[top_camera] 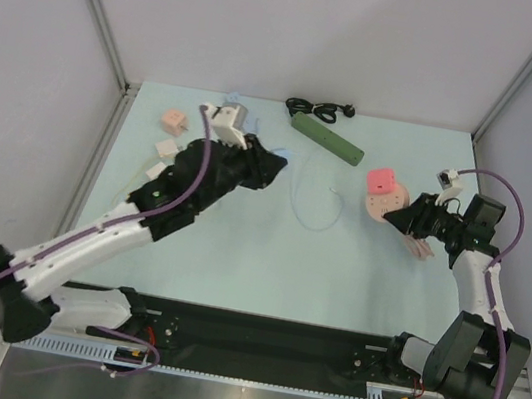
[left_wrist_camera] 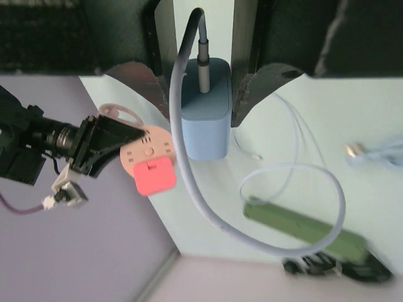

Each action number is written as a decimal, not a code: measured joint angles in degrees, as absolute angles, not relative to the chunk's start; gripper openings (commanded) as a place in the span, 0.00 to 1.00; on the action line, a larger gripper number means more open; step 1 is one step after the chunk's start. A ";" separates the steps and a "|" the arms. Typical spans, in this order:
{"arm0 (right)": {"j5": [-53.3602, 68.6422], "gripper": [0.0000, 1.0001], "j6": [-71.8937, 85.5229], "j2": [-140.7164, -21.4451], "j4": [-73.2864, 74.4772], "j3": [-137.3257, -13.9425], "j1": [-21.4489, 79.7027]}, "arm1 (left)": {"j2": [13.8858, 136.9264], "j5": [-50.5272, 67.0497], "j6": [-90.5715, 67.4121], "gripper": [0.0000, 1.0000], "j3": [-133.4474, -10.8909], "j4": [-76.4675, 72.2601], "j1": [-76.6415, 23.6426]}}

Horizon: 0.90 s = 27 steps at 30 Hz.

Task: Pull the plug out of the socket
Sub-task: Place the plug at the center of the board.

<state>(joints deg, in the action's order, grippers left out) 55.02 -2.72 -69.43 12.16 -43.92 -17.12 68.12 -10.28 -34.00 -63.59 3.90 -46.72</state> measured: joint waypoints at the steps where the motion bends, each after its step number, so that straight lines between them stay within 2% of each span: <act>1: 55.16 0.00 -2.87 -69.43 12.19 -43.92 -17.15 | 65.19 -11.70 -32.25 0.00 -63.61 4.93 -46.63; 7: 55.55 0.00 -3.09 -69.43 12.16 -43.92 -17.50 | 53.56 -20.62 -22.92 0.00 -69.21 12.69 -46.19; 13: 55.57 0.00 -3.09 -69.43 12.16 -43.92 -17.50 | 50.19 -25.43 -17.47 0.00 -77.97 16.01 -46.13; 17: 55.59 0.00 -3.09 -69.43 12.16 -43.92 -17.52 | 49.08 -27.53 -15.92 0.00 -79.37 16.38 -46.09; 22: 55.75 0.00 -3.07 -69.43 12.16 -43.92 -17.89 | 49.23 -28.80 -15.88 0.00 -73.56 16.40 -44.38; 27: 56.07 0.00 -3.07 -69.43 12.16 -43.92 -18.17 | 50.28 -22.83 -20.16 0.00 -60.07 15.05 -32.58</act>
